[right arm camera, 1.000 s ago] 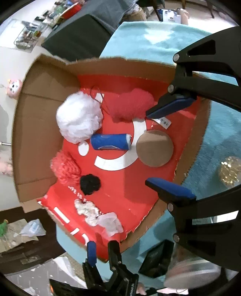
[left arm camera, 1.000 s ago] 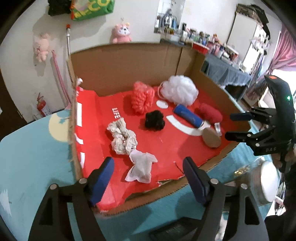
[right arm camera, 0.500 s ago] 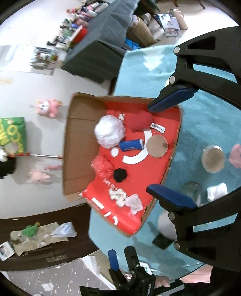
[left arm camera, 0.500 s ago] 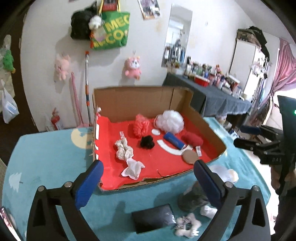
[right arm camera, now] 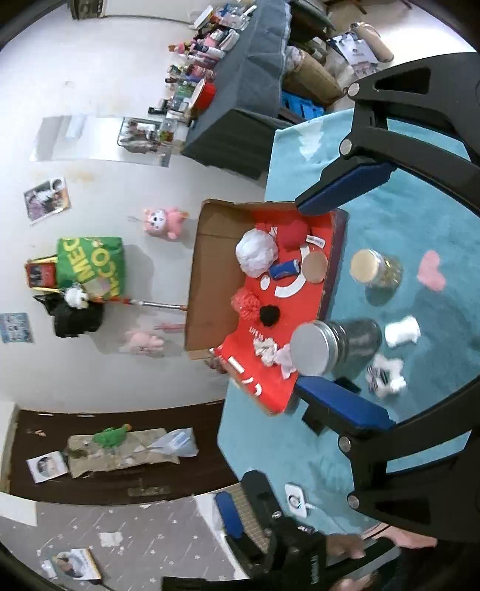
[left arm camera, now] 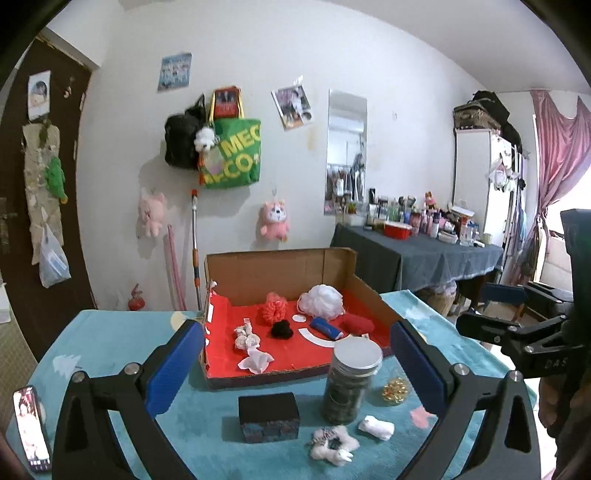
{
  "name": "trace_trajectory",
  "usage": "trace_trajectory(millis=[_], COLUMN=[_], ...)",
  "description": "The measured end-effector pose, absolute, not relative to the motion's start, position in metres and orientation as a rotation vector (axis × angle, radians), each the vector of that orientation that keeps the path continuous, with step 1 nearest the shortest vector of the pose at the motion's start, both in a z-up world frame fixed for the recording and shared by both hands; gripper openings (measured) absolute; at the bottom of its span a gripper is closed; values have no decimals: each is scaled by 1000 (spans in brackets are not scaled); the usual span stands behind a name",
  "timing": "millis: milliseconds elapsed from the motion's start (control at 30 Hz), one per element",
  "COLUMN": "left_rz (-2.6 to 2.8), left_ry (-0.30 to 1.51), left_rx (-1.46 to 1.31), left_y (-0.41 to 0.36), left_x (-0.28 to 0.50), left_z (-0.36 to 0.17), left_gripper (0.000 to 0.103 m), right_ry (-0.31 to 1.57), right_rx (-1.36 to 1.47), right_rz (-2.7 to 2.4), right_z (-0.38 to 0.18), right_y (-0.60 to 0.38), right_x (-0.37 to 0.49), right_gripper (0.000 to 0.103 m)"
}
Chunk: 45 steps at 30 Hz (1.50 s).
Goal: Organize soft objects
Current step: 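Withdraw both open tools from the box back over the table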
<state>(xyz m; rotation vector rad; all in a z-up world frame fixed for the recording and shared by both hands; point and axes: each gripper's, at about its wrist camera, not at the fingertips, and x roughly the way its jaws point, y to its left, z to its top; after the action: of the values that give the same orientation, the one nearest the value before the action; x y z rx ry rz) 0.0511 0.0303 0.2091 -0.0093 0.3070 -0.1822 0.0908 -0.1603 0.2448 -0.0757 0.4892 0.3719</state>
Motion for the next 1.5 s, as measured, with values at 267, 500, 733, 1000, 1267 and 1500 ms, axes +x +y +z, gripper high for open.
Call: trace_trajectory(millis=[267, 500, 733, 1000, 1267, 1500], left_rz=[-162, -177, -158, -130, -137, -134], left_ry=[300, 296, 325, 393, 479, 528], left_rx=[-34, -42, -49, -65, -81, -71], left_y=[20, 14, 10, 11, 11, 8], left_x=[23, 12, 12, 22, 30, 34], left_z=[183, 155, 127, 97, 70, 56], left_gripper=[103, 103, 103, 103, 103, 103], right_ry=[424, 355, 391, 454, 517, 552], right_rx=[-61, -22, 2, 40, 40, 29], right_rz=[300, 271, 220, 199, 170, 157], right_z=[228, 199, 165, 133, 98, 80], right_y=[-161, -167, -169, -173, -172, -170], right_x=[45, 24, 26, 34, 42, 43], right_gripper=[94, 94, 96, 96, 96, 96])
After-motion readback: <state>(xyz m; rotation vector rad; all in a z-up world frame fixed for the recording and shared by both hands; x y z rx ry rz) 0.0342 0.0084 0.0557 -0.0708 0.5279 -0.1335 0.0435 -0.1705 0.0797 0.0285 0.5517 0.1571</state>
